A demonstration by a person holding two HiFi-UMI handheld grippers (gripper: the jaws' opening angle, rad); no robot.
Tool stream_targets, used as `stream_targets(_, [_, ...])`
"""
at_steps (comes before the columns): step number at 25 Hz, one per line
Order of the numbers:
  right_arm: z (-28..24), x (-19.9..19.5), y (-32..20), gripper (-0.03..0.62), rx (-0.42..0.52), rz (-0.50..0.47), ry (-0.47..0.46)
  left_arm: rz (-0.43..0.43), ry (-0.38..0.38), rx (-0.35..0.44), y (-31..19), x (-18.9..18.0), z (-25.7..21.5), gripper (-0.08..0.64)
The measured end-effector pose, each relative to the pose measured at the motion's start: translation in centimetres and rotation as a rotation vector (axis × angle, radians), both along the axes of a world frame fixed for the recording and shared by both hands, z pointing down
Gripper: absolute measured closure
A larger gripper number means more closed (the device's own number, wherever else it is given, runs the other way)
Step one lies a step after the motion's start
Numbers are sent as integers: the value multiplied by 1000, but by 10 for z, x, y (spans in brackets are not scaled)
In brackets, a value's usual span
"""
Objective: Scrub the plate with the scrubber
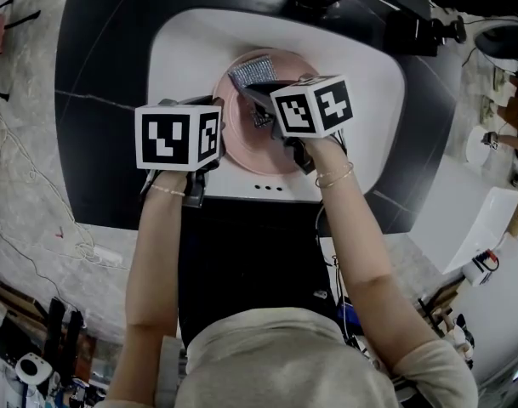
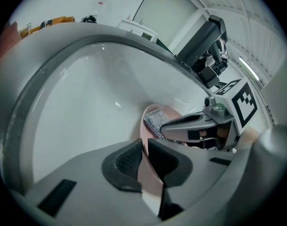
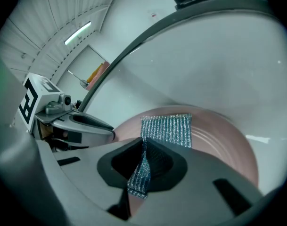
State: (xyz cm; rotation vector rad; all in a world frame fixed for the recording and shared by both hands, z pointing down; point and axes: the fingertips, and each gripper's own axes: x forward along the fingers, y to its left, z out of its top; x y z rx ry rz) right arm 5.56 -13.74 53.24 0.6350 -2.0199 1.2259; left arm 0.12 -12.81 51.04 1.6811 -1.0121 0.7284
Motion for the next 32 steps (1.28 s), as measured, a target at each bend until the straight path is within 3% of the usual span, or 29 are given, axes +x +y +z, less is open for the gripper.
stream_targets(15, [12, 60, -9, 554, -2, 75, 87, -10, -1, -11, 0, -1, -1, 509])
stream_targets(32, [4, 89, 34, 554, -67, 34, 150, -13, 15, -8, 1, 3, -3, 509])
